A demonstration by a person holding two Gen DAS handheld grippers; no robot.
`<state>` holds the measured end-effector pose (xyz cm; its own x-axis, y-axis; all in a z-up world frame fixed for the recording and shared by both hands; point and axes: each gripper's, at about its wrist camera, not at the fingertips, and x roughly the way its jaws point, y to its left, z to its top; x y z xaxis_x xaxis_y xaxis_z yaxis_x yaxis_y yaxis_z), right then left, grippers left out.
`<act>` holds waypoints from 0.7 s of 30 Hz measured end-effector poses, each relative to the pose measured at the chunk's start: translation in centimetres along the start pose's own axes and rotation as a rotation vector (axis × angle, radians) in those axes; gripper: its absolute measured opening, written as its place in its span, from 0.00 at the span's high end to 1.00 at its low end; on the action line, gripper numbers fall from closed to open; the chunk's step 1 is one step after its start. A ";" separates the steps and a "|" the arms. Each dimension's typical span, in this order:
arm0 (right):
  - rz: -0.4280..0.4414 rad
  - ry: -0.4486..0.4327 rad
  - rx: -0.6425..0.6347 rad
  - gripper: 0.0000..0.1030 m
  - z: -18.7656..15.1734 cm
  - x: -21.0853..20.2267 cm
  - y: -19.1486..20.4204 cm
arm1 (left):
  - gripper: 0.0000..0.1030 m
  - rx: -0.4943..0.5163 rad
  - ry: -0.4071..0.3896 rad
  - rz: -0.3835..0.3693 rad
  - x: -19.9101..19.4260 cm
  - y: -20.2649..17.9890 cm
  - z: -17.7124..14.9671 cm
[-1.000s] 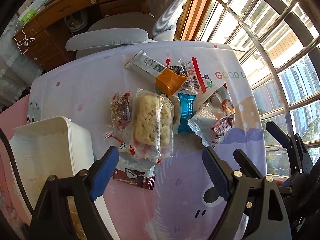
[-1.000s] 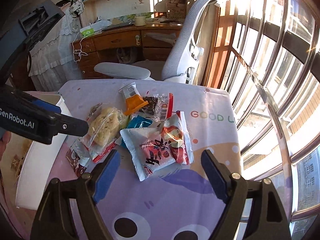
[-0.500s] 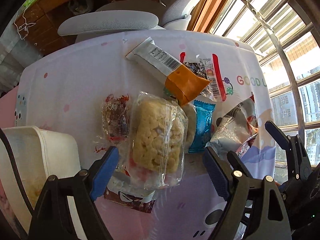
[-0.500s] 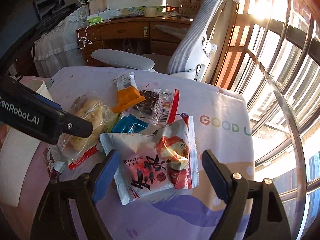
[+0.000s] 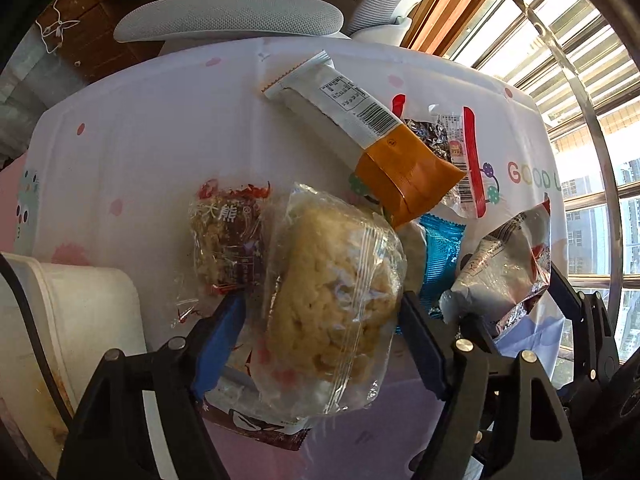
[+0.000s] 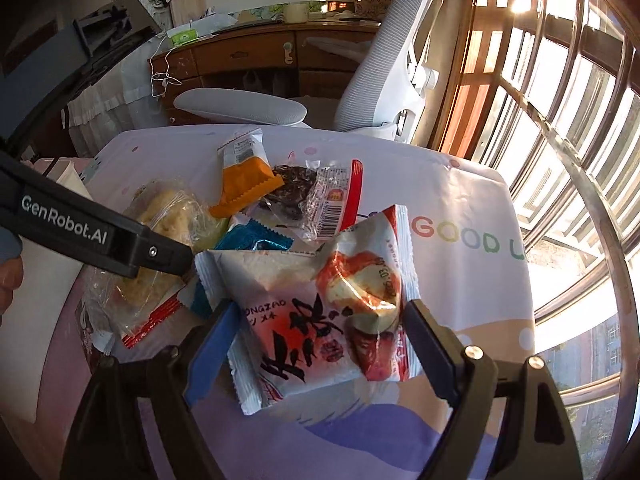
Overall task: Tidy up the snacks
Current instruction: 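Grasp the clear rice-cake bag with the left gripper while the right gripper grasps the white printed bag, then carry the rice-cake bag into the tray with the left gripper while the right gripper drops the white bag there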
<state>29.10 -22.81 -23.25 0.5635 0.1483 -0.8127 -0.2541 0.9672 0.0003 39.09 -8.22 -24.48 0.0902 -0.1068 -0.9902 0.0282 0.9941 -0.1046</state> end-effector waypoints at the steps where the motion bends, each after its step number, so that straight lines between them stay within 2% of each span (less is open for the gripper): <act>1: 0.001 0.000 0.005 0.18 0.0 0.0 0.0 | 0.30 0.001 -0.001 0.004 0.1 0.0 0.1; 3: 0.005 0.000 0.023 0.18 0.1 0.2 -0.3 | 0.31 0.002 -0.003 0.005 0.2 0.1 0.1; 9: -0.010 0.002 0.023 0.19 0.1 0.2 0.0 | 0.46 0.054 -0.014 0.012 -0.5 0.0 -0.2; 13: -0.023 0.009 0.017 0.22 0.1 0.0 0.4 | 0.48 0.050 -0.022 0.011 -0.7 -0.3 -0.5; 21: -0.030 0.029 0.005 0.37 0.0 -0.4 0.7 | 0.49 0.064 -0.027 -0.004 -1.5 -0.6 -1.4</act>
<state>28.75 -22.23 -22.95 0.5480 0.1134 -0.8287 -0.2337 0.9721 -0.0215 37.51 -8.59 -23.05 0.1166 -0.1119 -0.9869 0.0926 0.9905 -0.1014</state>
